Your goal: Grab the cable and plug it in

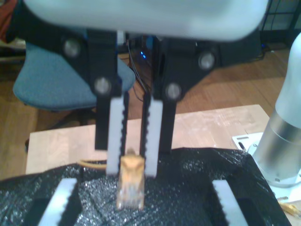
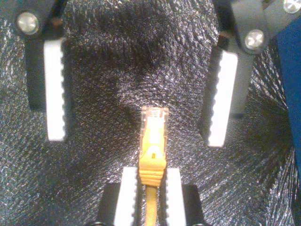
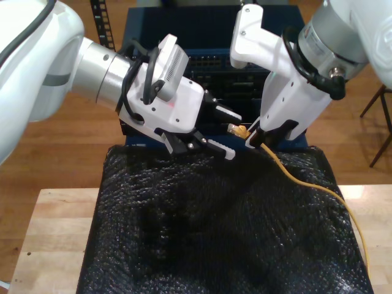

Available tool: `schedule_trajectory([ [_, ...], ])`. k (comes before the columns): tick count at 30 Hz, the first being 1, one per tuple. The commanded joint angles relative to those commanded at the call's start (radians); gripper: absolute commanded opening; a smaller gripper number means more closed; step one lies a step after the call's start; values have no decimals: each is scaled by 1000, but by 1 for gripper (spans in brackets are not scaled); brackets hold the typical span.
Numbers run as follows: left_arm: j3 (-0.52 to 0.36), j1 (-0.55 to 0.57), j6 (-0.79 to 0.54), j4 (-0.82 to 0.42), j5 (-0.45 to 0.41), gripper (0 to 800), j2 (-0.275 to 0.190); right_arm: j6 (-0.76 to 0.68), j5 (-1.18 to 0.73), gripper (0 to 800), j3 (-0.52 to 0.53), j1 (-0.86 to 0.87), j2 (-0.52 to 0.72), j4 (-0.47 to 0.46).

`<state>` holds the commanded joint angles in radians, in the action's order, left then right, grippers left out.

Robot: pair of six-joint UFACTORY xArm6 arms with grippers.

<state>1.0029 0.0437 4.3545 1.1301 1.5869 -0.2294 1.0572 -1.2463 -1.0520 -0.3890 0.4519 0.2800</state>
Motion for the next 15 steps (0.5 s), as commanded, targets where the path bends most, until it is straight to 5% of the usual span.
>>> schedule_trajectory([
  [15, -11, 0, -2, 0, 5, 563, -3, 2, 0, 8, 6, 2, 0, 2],
])
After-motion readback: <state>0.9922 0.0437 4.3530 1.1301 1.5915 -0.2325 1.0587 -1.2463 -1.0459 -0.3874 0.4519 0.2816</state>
